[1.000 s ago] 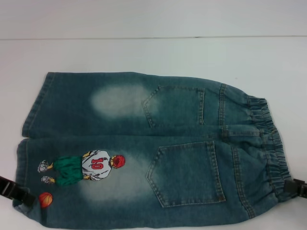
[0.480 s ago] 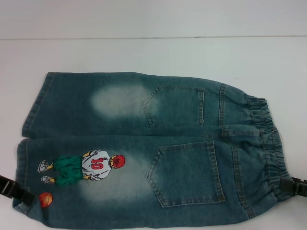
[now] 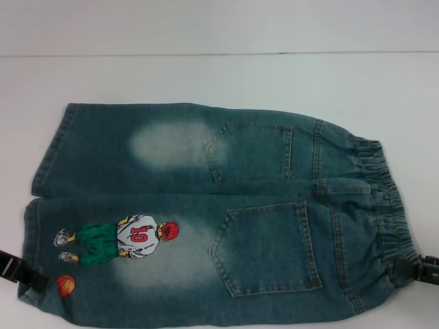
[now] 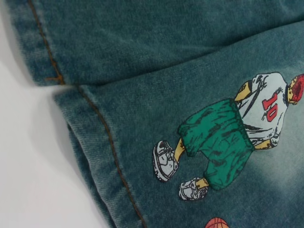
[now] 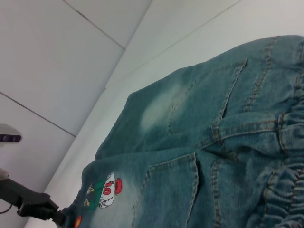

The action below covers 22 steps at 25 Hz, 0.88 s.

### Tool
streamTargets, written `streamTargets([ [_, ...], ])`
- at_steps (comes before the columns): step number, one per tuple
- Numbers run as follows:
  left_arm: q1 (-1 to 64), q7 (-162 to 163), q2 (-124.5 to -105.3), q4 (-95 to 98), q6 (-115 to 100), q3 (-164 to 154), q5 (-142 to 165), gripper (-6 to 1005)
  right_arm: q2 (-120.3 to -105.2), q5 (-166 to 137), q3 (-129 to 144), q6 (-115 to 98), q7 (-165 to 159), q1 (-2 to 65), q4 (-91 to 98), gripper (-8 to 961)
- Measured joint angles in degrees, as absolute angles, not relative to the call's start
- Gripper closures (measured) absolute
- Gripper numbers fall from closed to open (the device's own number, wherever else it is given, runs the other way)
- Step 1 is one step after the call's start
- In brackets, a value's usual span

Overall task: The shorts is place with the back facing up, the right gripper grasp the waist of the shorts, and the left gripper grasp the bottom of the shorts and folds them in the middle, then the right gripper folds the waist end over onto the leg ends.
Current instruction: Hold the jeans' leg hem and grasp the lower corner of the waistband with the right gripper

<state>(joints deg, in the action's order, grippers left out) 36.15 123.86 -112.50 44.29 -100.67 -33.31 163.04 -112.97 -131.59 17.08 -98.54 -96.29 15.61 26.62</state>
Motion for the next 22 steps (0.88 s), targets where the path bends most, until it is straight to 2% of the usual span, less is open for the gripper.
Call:
streamTargets([
  [13,36.48,123.85,-112.5,44.3,-100.59,-33.31,163.04,952,-113.01,-134.14,17.21,-98.58,-96.56,15.34,26.8,146],
  [22,36.55,123.99,-112.58,44.3,-100.15,-33.31,163.04,952,-112.4,-134.19,16.86,-97.69,-98.5,15.83,27.27,163],
])
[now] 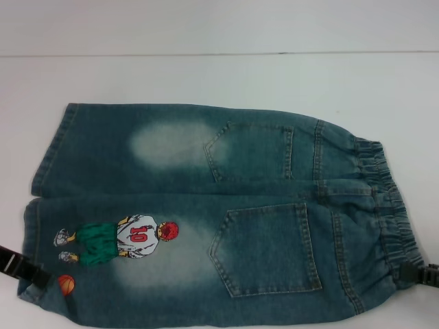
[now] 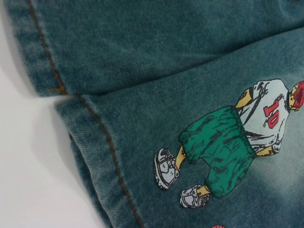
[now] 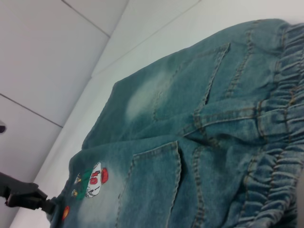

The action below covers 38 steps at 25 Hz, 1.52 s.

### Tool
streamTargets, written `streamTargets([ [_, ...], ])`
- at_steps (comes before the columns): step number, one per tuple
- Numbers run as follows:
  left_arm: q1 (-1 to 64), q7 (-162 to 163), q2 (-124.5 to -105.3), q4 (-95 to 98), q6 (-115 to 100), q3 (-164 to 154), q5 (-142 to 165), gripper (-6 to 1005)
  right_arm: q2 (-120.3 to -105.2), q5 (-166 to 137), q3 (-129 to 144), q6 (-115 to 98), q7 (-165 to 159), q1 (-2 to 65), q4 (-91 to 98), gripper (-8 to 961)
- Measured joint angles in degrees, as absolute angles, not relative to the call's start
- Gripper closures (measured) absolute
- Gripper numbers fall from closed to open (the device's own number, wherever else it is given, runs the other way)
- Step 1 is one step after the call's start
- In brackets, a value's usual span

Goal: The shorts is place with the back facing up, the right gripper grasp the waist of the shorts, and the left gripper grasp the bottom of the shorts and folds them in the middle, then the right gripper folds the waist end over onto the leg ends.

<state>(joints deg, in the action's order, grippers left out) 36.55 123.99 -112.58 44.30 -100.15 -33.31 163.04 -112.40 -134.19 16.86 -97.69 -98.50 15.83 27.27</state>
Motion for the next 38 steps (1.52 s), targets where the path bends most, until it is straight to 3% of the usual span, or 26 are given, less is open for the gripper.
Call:
streamTargets([
  [2,36.56,124.01,-112.59,44.3,-100.12,-33.31,163.04,953,-112.3,-134.2,16.91,-97.22,-98.98,16.09,27.31,167],
  [5,36.57,124.06,-112.59,44.3,-100.07,-33.31,163.04,952,-112.24,-134.51,17.15,-96.67,-99.47,16.44,27.37,364],
  [16,36.76,124.22,-112.59,44.3,-99.42,-33.31,163.04,953,-112.04,-134.65,19.39,-96.42,-100.81,16.7,28.12,852],
  [22,36.78,124.27,-112.59,44.3,-99.4,-32.86,162.95,952,-111.97,-134.66,19.33,-96.45,-101.11,16.93,28.8,909],
  [38,36.7,123.94,-111.43,45.11,-99.77,-28.92,162.86,951,-111.47,-134.06,16.34,-96.41,-101.25,17.97,29.45,904],
])
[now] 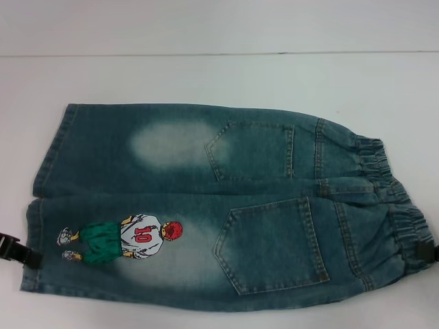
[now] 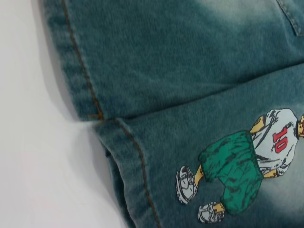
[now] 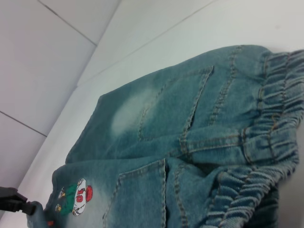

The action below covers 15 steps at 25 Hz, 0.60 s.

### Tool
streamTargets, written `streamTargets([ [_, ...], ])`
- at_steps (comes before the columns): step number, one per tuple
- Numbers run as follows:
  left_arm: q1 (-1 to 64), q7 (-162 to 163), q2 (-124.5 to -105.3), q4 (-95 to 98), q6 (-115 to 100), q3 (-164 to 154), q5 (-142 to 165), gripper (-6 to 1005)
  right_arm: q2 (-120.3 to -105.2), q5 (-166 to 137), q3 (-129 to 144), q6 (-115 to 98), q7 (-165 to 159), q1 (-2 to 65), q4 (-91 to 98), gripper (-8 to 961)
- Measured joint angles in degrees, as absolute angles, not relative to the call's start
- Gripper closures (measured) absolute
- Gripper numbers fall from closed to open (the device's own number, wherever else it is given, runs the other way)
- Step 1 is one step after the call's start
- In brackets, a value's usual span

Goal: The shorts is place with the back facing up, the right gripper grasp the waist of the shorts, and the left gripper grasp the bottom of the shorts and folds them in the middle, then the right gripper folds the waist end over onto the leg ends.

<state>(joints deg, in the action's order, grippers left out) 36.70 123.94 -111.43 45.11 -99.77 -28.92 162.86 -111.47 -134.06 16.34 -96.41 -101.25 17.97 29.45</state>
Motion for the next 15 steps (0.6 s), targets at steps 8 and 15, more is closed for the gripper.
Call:
streamTargets([
  [8,36.79,123.94,-110.86,47.85,-101.54,-27.38,162.19,952,-111.27,-134.03,15.14,-96.86,-101.25,18.77,30.16,901],
  [15,37.89,123.79,-110.27,48.59,-102.08,-26.59,161.68,952,-110.84,-133.94,13.5,-97.11,-101.54,20.09,30.87,899],
])
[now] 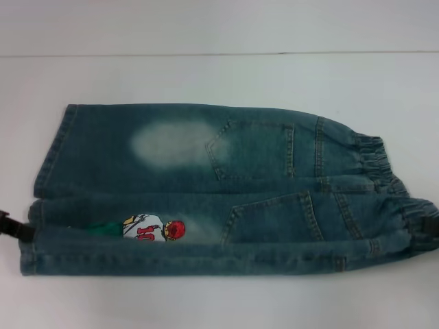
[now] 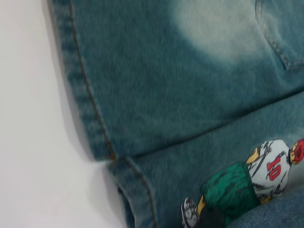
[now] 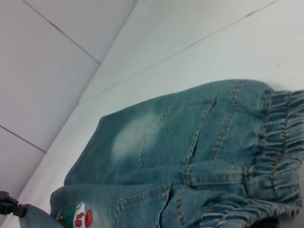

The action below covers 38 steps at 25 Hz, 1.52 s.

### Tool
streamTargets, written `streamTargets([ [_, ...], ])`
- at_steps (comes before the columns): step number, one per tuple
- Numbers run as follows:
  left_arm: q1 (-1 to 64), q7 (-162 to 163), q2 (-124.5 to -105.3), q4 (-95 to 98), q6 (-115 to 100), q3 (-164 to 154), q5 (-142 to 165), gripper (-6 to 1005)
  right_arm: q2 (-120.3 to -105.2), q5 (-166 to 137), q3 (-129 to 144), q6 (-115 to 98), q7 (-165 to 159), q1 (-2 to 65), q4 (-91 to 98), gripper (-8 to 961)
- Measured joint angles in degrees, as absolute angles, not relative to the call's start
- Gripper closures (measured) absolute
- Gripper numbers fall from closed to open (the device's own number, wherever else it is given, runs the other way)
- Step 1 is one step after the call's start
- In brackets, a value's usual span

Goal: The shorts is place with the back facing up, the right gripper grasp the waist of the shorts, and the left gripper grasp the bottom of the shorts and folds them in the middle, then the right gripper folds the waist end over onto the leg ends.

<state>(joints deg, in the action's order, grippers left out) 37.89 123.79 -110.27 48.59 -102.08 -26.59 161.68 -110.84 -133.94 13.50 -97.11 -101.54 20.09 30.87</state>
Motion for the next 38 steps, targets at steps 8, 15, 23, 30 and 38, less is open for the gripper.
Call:
streamTargets([
  [8,40.25,123.94,-109.24,48.61,-102.63,-26.41,160.2,952,-110.67,-133.49,13.45,-97.27,-103.23,22.2,33.04,896],
  [15,42.23,124.36,-108.61,48.69,-103.07,-25.92,159.35,953,-110.49,-133.14,13.54,-97.55,-104.97,24.78,35.37,894],
  [23,42.64,124.62,-108.57,48.75,-103.16,-26.04,158.86,952,-110.46,-132.68,13.44,-96.72,-105.29,25.49,35.58,891],
  [30,41.79,124.49,-108.99,48.49,-102.45,-26.33,158.89,952,-111.23,-132.62,13.48,-96.26,-104.93,25.18,35.37,889],
  [38,39.11,124.1,-109.54,48.37,-104.04,-27.11,160.54,948,-111.92,-132.62,13.87,-96.22,-104.51,24.78,35.27,886],
])
